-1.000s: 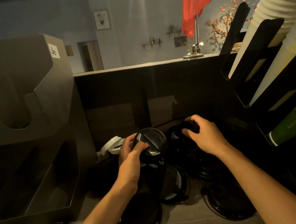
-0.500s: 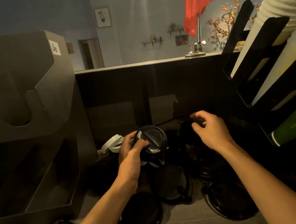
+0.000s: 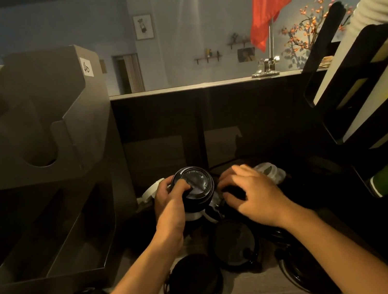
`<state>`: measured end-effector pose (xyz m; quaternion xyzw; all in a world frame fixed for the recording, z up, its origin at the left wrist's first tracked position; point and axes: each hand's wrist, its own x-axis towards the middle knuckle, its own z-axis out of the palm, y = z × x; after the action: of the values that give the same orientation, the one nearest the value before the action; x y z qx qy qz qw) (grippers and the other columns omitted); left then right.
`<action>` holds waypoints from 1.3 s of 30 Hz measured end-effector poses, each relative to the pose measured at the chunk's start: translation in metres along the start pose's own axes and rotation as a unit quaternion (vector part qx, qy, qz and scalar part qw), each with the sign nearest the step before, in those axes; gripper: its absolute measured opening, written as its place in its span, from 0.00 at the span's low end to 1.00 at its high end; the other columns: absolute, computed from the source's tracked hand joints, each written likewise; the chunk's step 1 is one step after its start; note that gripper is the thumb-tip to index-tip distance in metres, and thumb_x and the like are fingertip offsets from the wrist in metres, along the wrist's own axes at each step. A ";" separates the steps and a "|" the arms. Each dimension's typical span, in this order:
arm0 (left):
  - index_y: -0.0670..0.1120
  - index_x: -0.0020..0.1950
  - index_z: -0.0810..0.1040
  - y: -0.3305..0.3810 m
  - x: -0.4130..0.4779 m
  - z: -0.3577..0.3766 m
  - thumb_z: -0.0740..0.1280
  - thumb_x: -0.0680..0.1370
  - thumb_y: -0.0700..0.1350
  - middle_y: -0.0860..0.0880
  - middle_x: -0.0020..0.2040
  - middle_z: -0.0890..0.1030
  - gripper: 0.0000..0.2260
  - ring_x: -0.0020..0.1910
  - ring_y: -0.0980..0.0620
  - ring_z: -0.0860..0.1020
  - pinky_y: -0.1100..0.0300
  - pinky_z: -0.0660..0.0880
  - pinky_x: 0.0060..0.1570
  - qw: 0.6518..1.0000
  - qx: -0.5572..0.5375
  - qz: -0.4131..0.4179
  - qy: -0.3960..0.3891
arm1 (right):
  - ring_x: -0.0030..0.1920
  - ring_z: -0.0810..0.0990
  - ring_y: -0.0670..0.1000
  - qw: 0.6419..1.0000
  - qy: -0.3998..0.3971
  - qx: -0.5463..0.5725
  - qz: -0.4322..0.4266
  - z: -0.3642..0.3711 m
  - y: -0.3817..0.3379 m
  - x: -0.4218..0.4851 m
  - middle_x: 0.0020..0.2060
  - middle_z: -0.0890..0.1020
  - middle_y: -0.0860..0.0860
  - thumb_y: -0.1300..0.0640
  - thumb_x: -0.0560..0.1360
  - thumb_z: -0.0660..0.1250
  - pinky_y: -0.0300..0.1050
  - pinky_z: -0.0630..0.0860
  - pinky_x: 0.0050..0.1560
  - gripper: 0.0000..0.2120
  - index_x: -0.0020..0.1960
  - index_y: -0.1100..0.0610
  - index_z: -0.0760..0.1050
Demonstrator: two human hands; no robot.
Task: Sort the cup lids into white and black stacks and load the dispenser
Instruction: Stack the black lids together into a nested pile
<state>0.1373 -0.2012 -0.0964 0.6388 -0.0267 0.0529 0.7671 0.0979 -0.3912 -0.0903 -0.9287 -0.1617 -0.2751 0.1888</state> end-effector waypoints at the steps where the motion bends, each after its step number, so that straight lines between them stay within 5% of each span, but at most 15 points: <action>1: 0.52 0.57 0.81 0.000 0.000 0.000 0.68 0.77 0.43 0.48 0.53 0.84 0.10 0.54 0.48 0.82 0.55 0.77 0.46 1.000 -0.004 0.001 0.007 | 0.60 0.72 0.45 1.000 -0.020 -0.022 -0.006 0.005 -0.004 0.000 0.57 0.78 0.42 0.47 0.78 0.67 0.47 0.70 0.62 0.11 0.58 0.48 0.80; 7: 0.50 0.54 0.81 0.002 -0.002 -0.001 0.68 0.77 0.44 0.50 0.51 0.83 0.07 0.52 0.52 0.80 0.57 0.73 0.45 1.000 -0.012 0.008 0.003 | 0.63 0.69 0.47 0.985 -0.114 -0.131 -0.019 0.015 -0.004 -0.003 0.56 0.79 0.44 0.37 0.76 0.65 0.38 0.55 0.57 0.18 0.59 0.47 0.80; 11: 0.52 0.60 0.81 0.001 -0.004 0.000 0.68 0.67 0.53 0.47 0.59 0.83 0.21 0.58 0.47 0.80 0.49 0.80 0.52 1.000 0.008 0.001 -0.023 | 0.57 0.73 0.48 0.992 -0.069 -0.104 0.011 0.012 -0.002 -0.003 0.50 0.80 0.45 0.38 0.77 0.65 0.42 0.63 0.54 0.17 0.54 0.49 0.80; 15: 0.50 0.61 0.81 0.000 -0.006 -0.001 0.68 0.69 0.51 0.47 0.58 0.83 0.21 0.57 0.48 0.80 0.47 0.78 0.59 0.999 0.025 0.018 -0.033 | 0.55 0.75 0.48 0.991 -0.090 -0.094 0.029 0.012 0.001 -0.004 0.48 0.80 0.45 0.37 0.76 0.66 0.44 0.69 0.54 0.16 0.54 0.49 0.80; 19: 0.50 0.62 0.80 0.000 -0.007 -0.001 0.67 0.77 0.43 0.48 0.57 0.83 0.13 0.57 0.49 0.80 0.48 0.78 0.59 0.998 0.030 0.021 -0.042 | 0.60 0.76 0.47 0.995 -0.040 0.020 0.092 0.011 0.002 0.000 0.58 0.80 0.45 0.44 0.81 0.62 0.49 0.75 0.59 0.16 0.67 0.47 0.74; 23: 0.55 0.61 0.79 0.004 -0.014 -0.004 0.67 0.78 0.40 0.50 0.58 0.82 0.14 0.58 0.50 0.80 0.46 0.80 0.58 0.997 0.031 0.034 -0.070 | 0.60 0.78 0.41 0.965 0.026 0.217 0.147 0.000 -0.010 0.002 0.59 0.81 0.42 0.44 0.83 0.60 0.47 0.77 0.61 0.16 0.68 0.44 0.73; 26: 0.54 0.64 0.79 0.010 -0.029 -0.007 0.69 0.72 0.44 0.49 0.60 0.82 0.20 0.59 0.50 0.80 0.60 0.81 0.46 0.990 0.026 0.080 -0.111 | 0.59 0.80 0.43 0.926 -0.021 0.338 0.163 -0.010 -0.028 0.003 0.58 0.81 0.45 0.45 0.79 0.68 0.44 0.78 0.61 0.20 0.69 0.46 0.72; 29: 0.50 0.66 0.78 0.017 -0.042 -0.009 0.68 0.68 0.46 0.47 0.59 0.82 0.25 0.57 0.50 0.82 0.65 0.80 0.43 0.988 0.010 0.108 -0.107 | 0.60 0.81 0.46 0.922 -0.052 0.346 0.164 -0.014 -0.043 0.006 0.58 0.82 0.46 0.47 0.75 0.74 0.49 0.79 0.62 0.22 0.67 0.45 0.73; 36: 0.53 0.69 0.72 0.021 -0.076 -0.031 0.75 0.68 0.57 0.48 0.62 0.82 0.31 0.59 0.49 0.83 0.55 0.81 0.53 0.989 -0.043 0.084 -0.111 | 0.57 0.84 0.51 0.820 0.061 0.523 0.224 -0.019 -0.085 -0.009 0.56 0.85 0.51 0.58 0.74 0.75 0.52 0.80 0.61 0.20 0.65 0.52 0.78; 39: 0.49 0.68 0.75 0.021 -0.091 -0.049 0.76 0.74 0.51 0.48 0.60 0.84 0.25 0.59 0.47 0.84 0.50 0.82 0.55 0.989 -0.048 0.079 -0.114 | 0.58 0.83 0.51 0.821 0.040 0.521 0.230 -0.017 -0.104 -0.018 0.56 0.85 0.50 0.55 0.75 0.74 0.50 0.80 0.59 0.19 0.64 0.50 0.78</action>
<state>0.0431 -0.1534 -0.0943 0.5989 -0.1669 0.0394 0.7822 0.0342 -0.3107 -0.0603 -0.6903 -0.0548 -0.1357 0.7086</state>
